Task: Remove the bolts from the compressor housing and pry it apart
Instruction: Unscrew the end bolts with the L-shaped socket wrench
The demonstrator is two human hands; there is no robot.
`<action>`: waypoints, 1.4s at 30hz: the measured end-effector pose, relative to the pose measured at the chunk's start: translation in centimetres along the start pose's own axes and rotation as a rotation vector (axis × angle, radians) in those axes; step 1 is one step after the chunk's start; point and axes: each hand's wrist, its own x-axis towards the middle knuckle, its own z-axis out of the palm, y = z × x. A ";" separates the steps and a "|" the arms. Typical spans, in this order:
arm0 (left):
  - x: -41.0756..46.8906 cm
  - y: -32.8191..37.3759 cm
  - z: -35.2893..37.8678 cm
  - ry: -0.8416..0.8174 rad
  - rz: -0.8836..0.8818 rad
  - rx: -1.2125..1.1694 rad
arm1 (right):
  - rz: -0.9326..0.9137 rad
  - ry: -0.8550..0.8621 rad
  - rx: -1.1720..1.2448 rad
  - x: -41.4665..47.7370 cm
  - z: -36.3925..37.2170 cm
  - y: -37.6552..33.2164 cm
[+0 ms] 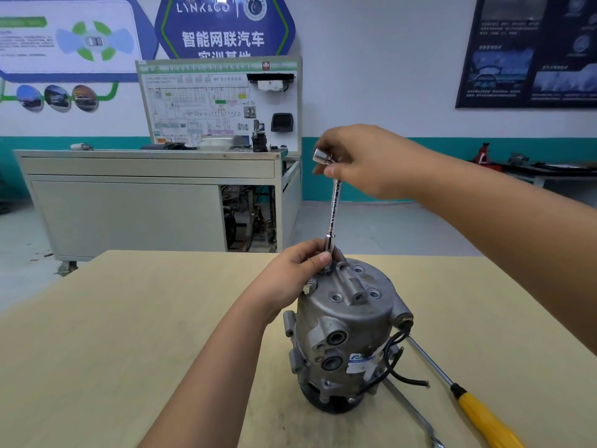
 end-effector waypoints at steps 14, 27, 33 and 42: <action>-0.1 0.0 0.1 0.013 -0.021 -0.005 | -0.017 0.042 0.112 -1.5 -0.9 -0.3; -0.1 0.2 0.2 0.019 -0.030 -0.038 | 0.032 -0.067 0.114 -1.5 -1.9 0.3; -0.1 0.2 0.1 0.012 -0.024 -0.013 | 0.087 -0.173 0.009 -1.0 -3.0 0.7; 0.0 0.1 0.1 0.008 -0.028 -0.013 | 0.063 -0.055 -0.342 -0.5 -2.9 0.0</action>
